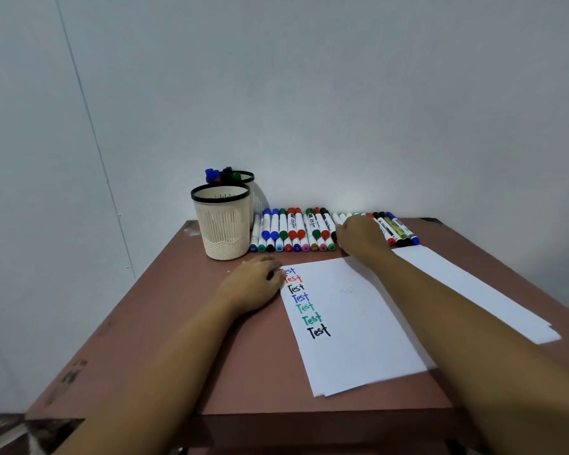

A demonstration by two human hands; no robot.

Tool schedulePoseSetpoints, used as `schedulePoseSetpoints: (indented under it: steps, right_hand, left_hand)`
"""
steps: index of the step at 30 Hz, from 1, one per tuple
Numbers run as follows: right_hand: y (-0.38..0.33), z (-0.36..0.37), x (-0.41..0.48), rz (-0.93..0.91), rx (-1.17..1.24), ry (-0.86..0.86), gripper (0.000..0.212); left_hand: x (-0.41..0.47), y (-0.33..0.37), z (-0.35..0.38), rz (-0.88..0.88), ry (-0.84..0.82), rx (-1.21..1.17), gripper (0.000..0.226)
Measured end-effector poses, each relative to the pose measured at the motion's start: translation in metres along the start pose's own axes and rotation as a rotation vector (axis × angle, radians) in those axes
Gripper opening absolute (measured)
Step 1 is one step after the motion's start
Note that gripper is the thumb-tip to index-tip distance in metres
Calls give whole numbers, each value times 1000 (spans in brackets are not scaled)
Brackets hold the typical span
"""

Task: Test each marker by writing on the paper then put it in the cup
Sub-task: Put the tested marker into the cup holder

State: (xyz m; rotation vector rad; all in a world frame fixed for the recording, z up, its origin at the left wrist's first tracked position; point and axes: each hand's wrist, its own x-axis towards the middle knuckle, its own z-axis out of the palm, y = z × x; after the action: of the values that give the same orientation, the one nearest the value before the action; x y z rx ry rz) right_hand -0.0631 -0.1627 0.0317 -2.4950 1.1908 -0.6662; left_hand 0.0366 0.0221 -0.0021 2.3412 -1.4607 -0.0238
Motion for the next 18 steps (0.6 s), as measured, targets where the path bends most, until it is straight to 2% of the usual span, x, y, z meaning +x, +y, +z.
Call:
schedulePoseSetpoints:
  steps: [5,13,15,18]
  right_hand:
    - [-5,11,8,60,-140,-4,39]
    - [-13,22,18,46,-184,53,26]
    - [-14,22,18,61,-123,82,23]
    - [-14,16,17,103,132,156,23]
  left_hand:
    - [2,-2,1,4,-3,2,43]
    - [2,0,1,6,-4,12,43]
    - [2,-1,1,4,-5,13,43]
    - [1,-1,0,3,-6,7,43]
